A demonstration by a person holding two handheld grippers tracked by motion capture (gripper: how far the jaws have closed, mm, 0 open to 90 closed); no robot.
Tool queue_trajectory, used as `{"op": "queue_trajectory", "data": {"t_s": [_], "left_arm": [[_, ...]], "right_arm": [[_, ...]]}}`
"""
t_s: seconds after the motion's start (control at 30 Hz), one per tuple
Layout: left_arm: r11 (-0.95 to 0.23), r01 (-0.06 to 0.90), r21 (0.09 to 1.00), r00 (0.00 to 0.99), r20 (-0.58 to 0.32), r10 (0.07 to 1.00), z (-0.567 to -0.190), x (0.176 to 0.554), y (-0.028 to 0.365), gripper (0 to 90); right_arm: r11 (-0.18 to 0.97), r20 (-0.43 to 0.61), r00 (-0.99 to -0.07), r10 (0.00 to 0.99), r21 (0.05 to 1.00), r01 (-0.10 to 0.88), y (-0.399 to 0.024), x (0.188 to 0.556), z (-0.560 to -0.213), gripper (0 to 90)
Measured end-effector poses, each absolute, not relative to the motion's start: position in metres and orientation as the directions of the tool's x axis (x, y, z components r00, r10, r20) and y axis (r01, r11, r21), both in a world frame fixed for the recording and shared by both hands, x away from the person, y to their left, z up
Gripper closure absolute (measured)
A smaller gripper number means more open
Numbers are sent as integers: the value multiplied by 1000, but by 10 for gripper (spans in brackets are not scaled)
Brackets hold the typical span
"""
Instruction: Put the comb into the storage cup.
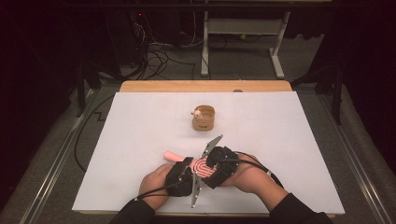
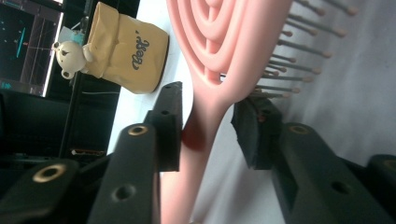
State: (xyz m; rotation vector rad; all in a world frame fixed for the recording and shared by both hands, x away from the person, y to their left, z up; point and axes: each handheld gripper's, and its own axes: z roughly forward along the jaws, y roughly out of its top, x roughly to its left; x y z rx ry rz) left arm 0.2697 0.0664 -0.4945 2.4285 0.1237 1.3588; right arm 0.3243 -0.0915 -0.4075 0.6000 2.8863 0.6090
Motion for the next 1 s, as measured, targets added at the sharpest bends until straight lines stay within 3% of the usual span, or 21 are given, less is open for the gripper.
{"op": "queue_trajectory", "data": {"t_s": [0.07, 0.23, 0.63, 1.0], "left_arm": [[-933, -97, 347, 535, 809, 245, -494, 270, 67, 707], [-950, -116, 289, 497, 845, 197, -496, 267, 65, 742], [-965, -131, 227, 467, 873, 142, -496, 265, 62, 769], [-966, -127, 227, 461, 876, 145, -495, 264, 62, 776]], "right_arm": [[841, -41, -913, 405, 410, 354, -91, 324, -407, 198], [840, -38, -916, 399, 416, 348, -91, 323, -407, 198], [834, -20, -914, 406, 417, 362, -91, 324, -406, 197], [821, 2, -910, 415, 430, 376, -92, 325, -404, 195]]}}
